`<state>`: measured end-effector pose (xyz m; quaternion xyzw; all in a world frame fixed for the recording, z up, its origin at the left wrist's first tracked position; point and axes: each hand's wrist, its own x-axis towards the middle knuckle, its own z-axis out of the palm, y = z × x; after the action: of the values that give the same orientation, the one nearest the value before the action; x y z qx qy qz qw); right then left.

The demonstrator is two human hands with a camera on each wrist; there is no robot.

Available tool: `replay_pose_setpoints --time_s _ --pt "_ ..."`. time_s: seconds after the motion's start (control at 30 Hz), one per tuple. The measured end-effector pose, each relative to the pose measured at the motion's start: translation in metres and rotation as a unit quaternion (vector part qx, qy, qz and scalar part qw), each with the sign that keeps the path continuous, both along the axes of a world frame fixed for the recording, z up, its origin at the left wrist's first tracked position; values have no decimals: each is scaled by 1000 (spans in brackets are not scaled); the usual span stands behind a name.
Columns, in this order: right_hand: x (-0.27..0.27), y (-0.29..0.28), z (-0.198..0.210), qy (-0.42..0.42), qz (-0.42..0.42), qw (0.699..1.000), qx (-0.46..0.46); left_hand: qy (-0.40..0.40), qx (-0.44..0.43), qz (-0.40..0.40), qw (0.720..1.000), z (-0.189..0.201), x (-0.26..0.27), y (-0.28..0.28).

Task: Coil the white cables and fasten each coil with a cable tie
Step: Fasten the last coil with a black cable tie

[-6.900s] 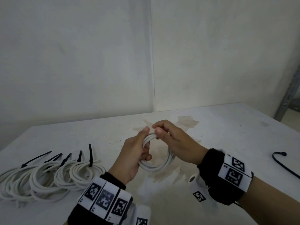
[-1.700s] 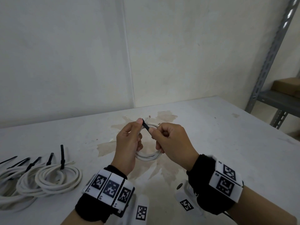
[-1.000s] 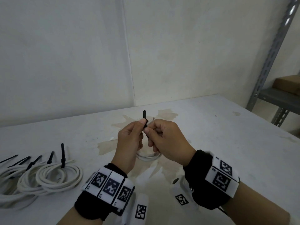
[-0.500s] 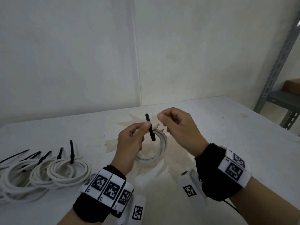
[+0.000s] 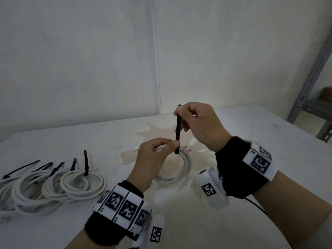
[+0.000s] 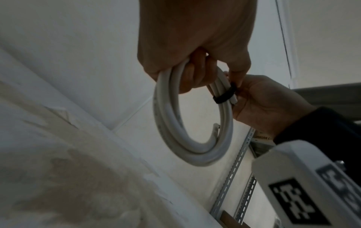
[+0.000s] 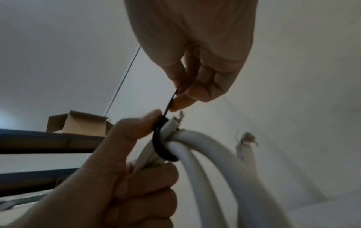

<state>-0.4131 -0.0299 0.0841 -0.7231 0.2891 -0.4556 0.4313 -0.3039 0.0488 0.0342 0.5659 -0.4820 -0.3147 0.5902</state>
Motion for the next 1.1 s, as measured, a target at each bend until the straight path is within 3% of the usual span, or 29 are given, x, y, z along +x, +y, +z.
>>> replay_pose_setpoints --time_s 0.13,0.27,0.53,0.87,1.0,1.1 --pt "0 3 -4 18 39 998 42 0 -6 14 1000 0 5 2" --pt "-1 6 -8 54 66 996 18 22 -10 11 1000 2 1 3" --pt "2 11 -11 7 -18 998 -52 -18 -22 -22 999 14 -7 6" --pt "7 6 -6 -4 -74 996 -45 -25 -52 -17 998 13 -8 3" --pt "8 2 -12 51 -12 998 -23 -36 -29 28 999 9 1 6" --pt "10 0 -28 125 10 992 11 29 0 84 996 5 18 8"
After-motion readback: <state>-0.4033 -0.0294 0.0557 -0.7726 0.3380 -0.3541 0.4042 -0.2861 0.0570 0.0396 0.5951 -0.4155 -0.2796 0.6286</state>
